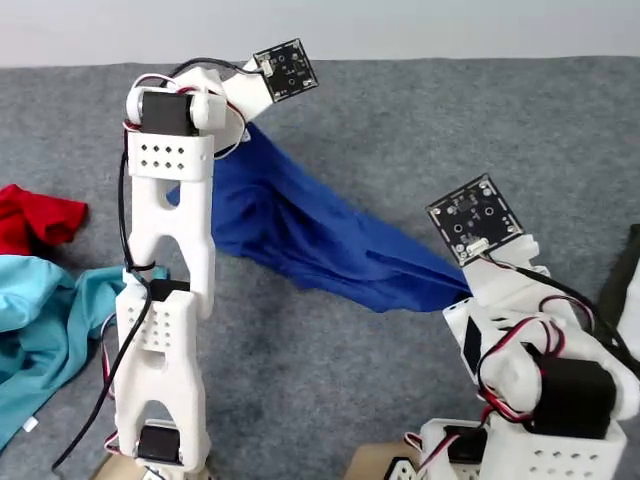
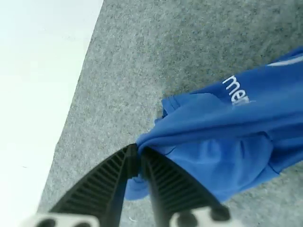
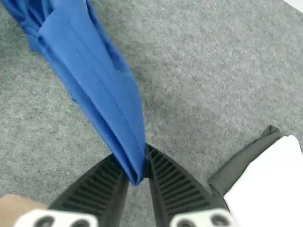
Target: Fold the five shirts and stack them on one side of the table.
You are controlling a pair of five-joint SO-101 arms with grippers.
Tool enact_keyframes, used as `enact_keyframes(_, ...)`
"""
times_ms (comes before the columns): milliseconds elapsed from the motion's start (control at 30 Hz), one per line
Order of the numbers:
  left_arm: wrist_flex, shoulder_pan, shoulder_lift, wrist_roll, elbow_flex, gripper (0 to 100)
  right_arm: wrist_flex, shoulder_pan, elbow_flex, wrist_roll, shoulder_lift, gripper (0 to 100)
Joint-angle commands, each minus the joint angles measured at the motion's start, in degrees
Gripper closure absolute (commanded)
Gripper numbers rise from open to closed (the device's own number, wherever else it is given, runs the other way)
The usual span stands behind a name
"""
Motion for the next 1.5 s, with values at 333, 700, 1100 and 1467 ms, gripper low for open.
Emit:
enact_keyframes(333, 1.1, -0.4, -5.3, 0.4, 0.5, 100, 2.2, 1.1, -5.7, -0.5, -0.1, 98.8)
enact_keyframes(700, 1.0, -1.3, -15.5, 18.1, -15.7, 100, -4.1, 5.1, -20.0, -0.6, 4.4, 98.8)
enact_keyframes(1100, 1.1, -0.9, -30.0, 34.8, -20.5, 100, -10.9, 5.4, -31.6, -0.3, 7.3, 98.8)
enact_keyframes(1467, 1.0, 0.0, -42.0, 34.5, -20.5, 100, -21.7, 8.8, -35.3, 2.9, 7.2, 98.8)
